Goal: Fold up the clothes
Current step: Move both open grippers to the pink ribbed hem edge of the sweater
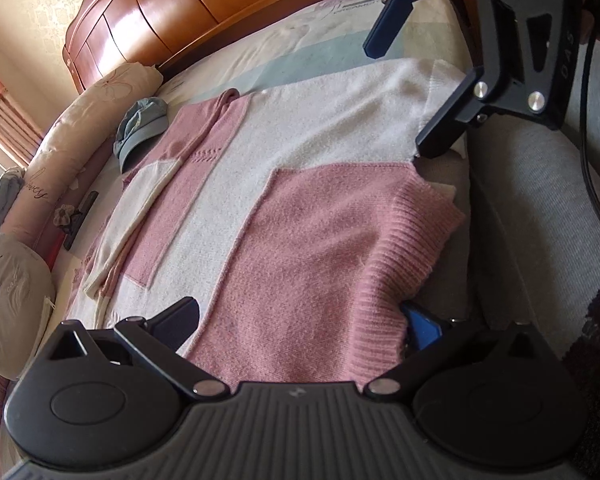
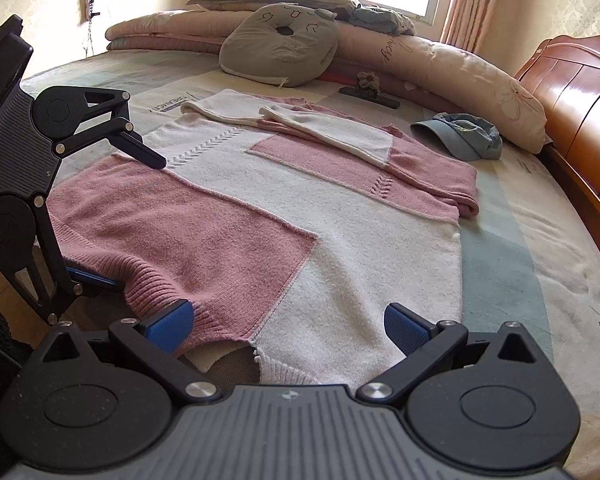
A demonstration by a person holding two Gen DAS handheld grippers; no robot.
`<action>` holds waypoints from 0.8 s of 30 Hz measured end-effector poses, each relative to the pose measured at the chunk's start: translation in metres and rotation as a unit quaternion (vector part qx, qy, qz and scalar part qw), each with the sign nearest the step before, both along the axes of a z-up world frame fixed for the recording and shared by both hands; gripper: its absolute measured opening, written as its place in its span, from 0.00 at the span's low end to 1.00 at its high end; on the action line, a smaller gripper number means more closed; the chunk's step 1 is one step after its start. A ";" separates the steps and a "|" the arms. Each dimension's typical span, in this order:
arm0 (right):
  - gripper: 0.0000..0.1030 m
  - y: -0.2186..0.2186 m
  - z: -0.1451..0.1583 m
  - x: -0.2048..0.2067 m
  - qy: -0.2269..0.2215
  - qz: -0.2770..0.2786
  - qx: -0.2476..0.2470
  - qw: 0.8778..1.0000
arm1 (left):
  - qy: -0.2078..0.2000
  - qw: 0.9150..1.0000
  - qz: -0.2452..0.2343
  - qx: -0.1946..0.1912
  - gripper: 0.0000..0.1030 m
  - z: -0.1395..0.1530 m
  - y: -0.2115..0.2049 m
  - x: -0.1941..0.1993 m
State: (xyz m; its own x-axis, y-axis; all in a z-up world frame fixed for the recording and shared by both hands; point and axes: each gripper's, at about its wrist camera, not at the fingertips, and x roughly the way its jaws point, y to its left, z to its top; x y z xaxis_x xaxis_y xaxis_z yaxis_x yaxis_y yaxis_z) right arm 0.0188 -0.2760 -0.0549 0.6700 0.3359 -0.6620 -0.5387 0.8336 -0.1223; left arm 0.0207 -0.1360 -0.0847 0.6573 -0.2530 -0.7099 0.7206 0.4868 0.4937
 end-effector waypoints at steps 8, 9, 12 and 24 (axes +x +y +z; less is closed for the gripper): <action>1.00 0.030 -0.012 0.002 0.016 0.061 -0.031 0.998 | 0.002 1.000 0.009 -0.013 1.00 0.005 0.005 0.004; 1.00 0.037 -0.015 0.002 0.017 0.070 -0.041 0.997 | 0.004 1.000 0.010 -0.015 1.00 0.006 0.005 0.005; 1.00 0.060 -0.025 0.004 0.013 0.092 -0.067 0.993 | 0.009 1.000 0.012 -0.022 1.00 0.007 0.008 0.007; 1.00 0.064 -0.012 0.006 -0.071 0.045 -0.094 0.992 | 0.014 1.000 0.021 -0.018 1.00 -0.006 0.009 0.002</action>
State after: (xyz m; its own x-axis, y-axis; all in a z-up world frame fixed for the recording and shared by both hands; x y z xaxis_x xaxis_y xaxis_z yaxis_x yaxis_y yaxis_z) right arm 0.0245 -0.2119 -0.0672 0.7336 0.2784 -0.6199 -0.5761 0.7386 -0.3500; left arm 0.0231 -0.1272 -0.0903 0.6480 -0.2517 -0.7189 0.7127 0.5335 0.4555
